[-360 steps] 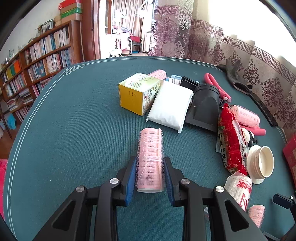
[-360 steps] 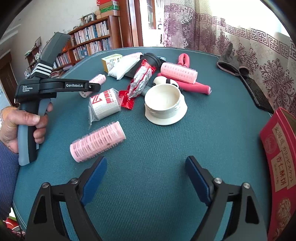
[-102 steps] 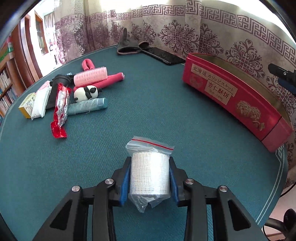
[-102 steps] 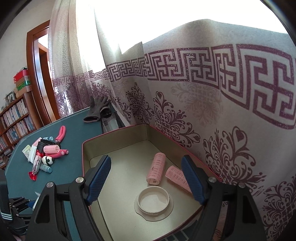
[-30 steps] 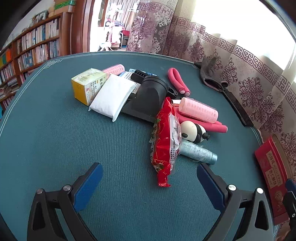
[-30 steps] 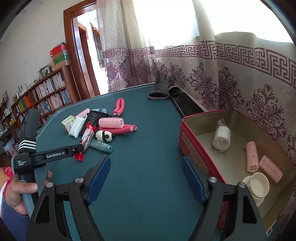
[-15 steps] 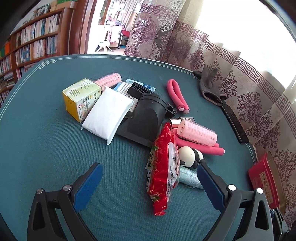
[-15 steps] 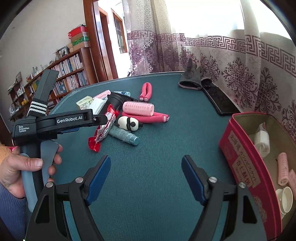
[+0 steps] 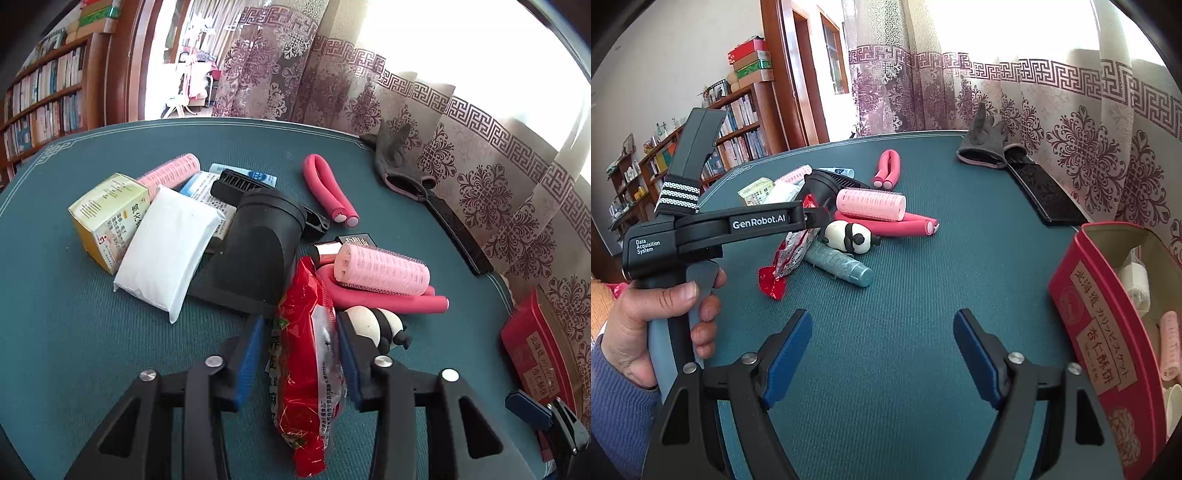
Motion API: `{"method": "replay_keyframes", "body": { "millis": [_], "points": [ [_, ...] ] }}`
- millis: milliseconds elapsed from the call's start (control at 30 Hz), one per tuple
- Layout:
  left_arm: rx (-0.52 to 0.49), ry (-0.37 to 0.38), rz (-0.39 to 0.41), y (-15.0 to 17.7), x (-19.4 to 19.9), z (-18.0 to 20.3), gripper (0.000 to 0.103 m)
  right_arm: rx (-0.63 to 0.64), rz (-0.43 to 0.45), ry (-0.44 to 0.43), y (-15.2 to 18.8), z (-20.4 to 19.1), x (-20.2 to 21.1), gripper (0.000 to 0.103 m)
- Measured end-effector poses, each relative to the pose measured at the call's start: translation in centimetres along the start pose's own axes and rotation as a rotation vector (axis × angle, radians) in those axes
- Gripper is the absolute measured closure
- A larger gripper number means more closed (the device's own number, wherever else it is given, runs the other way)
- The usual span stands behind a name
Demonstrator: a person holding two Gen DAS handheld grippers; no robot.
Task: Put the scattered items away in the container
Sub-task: 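Grasp the red snack bag with the left gripper while the right grasps the blue-grey tube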
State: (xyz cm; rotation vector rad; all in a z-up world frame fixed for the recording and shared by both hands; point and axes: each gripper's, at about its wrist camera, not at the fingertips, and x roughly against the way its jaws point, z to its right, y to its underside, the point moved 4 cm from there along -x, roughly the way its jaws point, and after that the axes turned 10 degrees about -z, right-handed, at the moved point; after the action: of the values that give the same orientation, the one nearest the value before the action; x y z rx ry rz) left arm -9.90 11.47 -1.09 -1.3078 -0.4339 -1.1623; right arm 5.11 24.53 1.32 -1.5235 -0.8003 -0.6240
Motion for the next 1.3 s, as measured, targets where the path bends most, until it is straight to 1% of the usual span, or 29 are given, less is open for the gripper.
{"method": "replay_keyframes", "body": {
  "millis": [167, 267, 333, 433, 500, 633, 667, 700, 733, 767, 800, 833, 900, 933, 967, 1033, 1133, 1300],
  "points": [
    [-0.054, -0.025, 0.007, 0.5, 0.2, 0.4, 0.067, 0.017, 0.001, 0.015, -0.9, -0.2, -0.4, 0.021],
    [-0.035, -0.011, 0.011, 0.7, 0.7, -0.1, 0.067, 0.055, 0.008, 0.026, -2.1, -0.6, -0.8, 0.021],
    [-0.017, -0.017, 0.024, 0.7, 1.3, -0.7, 0.067, 0.078, -0.002, 0.042, -2.8, -0.8, -1.6, 0.021],
    [0.007, -0.039, 0.054, 0.4, 2.4, -1.8, 0.067, 0.114, -0.033, 0.024, -3.6, -1.2, -3.2, 0.021],
    [0.019, -0.04, 0.068, 0.3, 2.9, -2.2, 0.067, 0.141, -0.057, 0.007, -4.1, -1.7, -4.4, 0.021],
    [0.041, -0.037, 0.07, 0.2, 3.1, -3.1, 0.067, 0.189, -0.115, -0.015, -5.1, -2.6, -7.0, 0.022],
    [0.045, -0.036, 0.067, 0.2, 3.0, -3.2, 0.067, 0.198, -0.131, -0.019, -5.2, -2.8, -7.6, 0.025],
    [0.047, -0.035, 0.066, 0.2, 3.0, -3.3, 0.067, 0.21, -0.154, -0.022, -5.3, -3.0, -8.3, 0.038],
    [0.049, -0.034, 0.065, 0.2, 2.9, -3.4, 0.067, 0.222, -0.16, -0.022, -5.4, -3.2, -8.7, 0.045],
    [0.049, -0.032, 0.065, 0.2, 2.9, -3.4, 0.067, 0.236, -0.153, -0.022, -5.5, -3.5, -8.8, 0.046],
    [0.049, -0.029, 0.065, 0.2, 2.9, -3.3, 0.067, 0.25, -0.153, -0.025, -5.5, -3.7, -8.9, 0.052],
    [0.048, -0.026, 0.065, 0.2, 2.9, -3.2, 0.067, 0.261, -0.151, -0.023, -5.4, -4.0, -8.9, 0.057],
    [0.048, -0.02, 0.063, 0.3, 2.9, -3.2, 0.067, 0.27, -0.141, -0.014, -5.1, -4.2, -8.7, 0.06],
    [0.049, -0.018, 0.062, 0.3, 2.9, -3.2, 0.067, 0.27, -0.139, -0.023, -4.9, -4.3, -8.5, 0.067],
    [0.051, -0.017, 0.061, 0.3, 2.9, -3.2, 0.067, 0.268, -0.139, -0.034, -4.7, -4.4, -8.3, 0.07],
    [0.054, -0.017, 0.062, 0.3, 2.9, -3.2, 0.067, 0.264, -0.141, -0.055, -4.2, -4.7, -7.6, 0.08],
    [0.052, -0.013, 0.065, 0.3, 3.1, -3.0, 0.067, 0.257, -0.127, -0.052, -3.4, -4.7, -6.6, 0.081],
    [0.037, -0.003, 0.076, 0.4, 3.6, -2.2, 0.067, 0.189, -0.084, -0.077, -2.9, -3.9, -4.1, 0.081]
  ]
}}
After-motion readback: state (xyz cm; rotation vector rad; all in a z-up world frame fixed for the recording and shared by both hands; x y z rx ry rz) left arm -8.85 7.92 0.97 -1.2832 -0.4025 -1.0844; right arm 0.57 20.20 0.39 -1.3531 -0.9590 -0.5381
